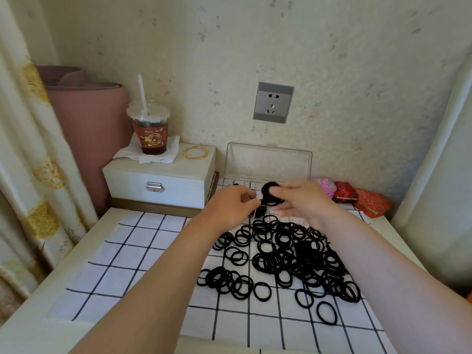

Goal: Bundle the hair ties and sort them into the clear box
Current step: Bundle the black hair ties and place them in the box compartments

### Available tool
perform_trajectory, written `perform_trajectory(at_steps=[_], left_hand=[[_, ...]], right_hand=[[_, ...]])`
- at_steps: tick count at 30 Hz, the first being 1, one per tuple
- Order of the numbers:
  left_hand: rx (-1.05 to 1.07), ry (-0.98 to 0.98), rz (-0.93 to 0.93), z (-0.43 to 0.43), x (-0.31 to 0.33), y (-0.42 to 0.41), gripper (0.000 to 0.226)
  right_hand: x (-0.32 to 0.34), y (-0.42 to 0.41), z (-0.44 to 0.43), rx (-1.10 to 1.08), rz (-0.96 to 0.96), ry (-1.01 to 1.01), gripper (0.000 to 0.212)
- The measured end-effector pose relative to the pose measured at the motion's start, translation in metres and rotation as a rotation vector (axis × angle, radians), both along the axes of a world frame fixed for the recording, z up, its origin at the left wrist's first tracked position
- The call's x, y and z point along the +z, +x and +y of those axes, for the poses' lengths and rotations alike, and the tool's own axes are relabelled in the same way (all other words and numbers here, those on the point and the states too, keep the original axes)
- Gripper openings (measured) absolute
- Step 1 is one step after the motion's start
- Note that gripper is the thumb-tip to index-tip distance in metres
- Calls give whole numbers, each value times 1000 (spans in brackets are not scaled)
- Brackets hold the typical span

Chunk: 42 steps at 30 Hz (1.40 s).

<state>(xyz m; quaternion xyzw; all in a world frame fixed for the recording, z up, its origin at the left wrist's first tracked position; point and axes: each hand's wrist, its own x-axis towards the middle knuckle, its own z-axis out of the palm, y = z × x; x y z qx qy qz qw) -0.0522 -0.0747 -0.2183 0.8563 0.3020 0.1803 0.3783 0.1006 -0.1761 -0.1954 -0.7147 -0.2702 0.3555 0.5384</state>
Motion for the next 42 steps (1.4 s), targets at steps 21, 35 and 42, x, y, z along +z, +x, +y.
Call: perform_trajectory(at_steps=[21,35,42], left_hand=[[7,397,62,31,-52,22,66],[0,313,93,27,-49,18,67],[-38,404,110,23,-41,17,63]], right_hand=[[-36,18,85,-15,-1176,-577,22],[1,23,51,341,-1000,-409,41],[-22,12,54,533,-1397,-599,41]])
